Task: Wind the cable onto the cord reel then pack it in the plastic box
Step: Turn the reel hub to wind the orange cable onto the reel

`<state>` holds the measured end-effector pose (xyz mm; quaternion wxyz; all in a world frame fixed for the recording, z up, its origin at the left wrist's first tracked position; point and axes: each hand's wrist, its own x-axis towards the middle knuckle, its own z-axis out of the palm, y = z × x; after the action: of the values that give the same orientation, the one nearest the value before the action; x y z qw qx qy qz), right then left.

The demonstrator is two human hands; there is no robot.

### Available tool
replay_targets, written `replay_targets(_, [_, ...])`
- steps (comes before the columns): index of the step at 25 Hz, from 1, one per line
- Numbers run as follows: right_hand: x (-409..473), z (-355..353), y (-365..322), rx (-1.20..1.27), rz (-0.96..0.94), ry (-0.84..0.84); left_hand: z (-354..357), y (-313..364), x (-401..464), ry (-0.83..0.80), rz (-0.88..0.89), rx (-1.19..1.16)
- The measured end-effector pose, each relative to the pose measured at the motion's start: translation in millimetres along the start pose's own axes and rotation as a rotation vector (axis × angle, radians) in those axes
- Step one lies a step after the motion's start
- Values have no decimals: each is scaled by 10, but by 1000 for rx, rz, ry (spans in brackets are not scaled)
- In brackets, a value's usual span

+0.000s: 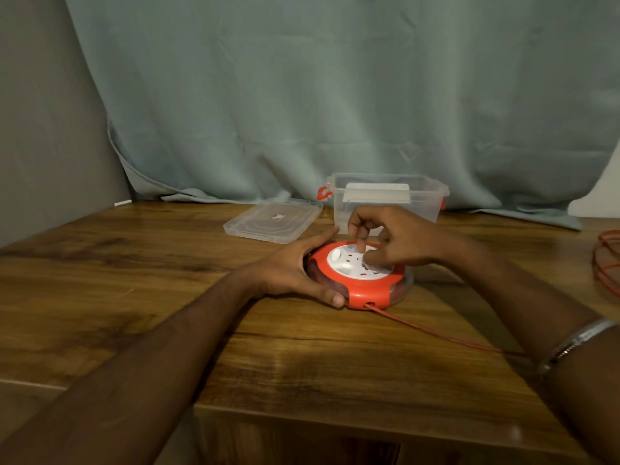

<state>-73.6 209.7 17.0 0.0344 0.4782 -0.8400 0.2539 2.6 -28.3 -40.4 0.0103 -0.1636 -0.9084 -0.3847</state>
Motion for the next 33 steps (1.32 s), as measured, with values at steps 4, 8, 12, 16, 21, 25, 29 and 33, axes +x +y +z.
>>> replay_targets(4, [-39, -151, 97, 58, 65, -167, -9, -1, 10, -16, -7, 5])
replay_targets(8, [-25, -190, 149, 67, 118, -234, -8, -13, 10, -27, -3, 16])
replay_targets(12, [-50, -206, 172, 104, 164, -240, -9, -24, 19, -27, -13, 6])
replay_targets(16, [-56, -185, 142, 52, 171, -211, -13, -37, 32, -38, -13, -4])
replay_targets(21, [-49, -135, 61, -31, 152, -181, -13, -47, 37, -35, -13, -25])
replay_targets(25, [-39, -72, 8, -86, 94, -126, -15, -59, 29, -34, -5, -36])
replay_targets(29, [-17, -5, -16, -135, 99, -98, -7, -54, 27, -14, 9, -38])
replay_targets(33, [6, 63, -39, -217, 82, -10, -4, -36, 19, -19, 14, -32])
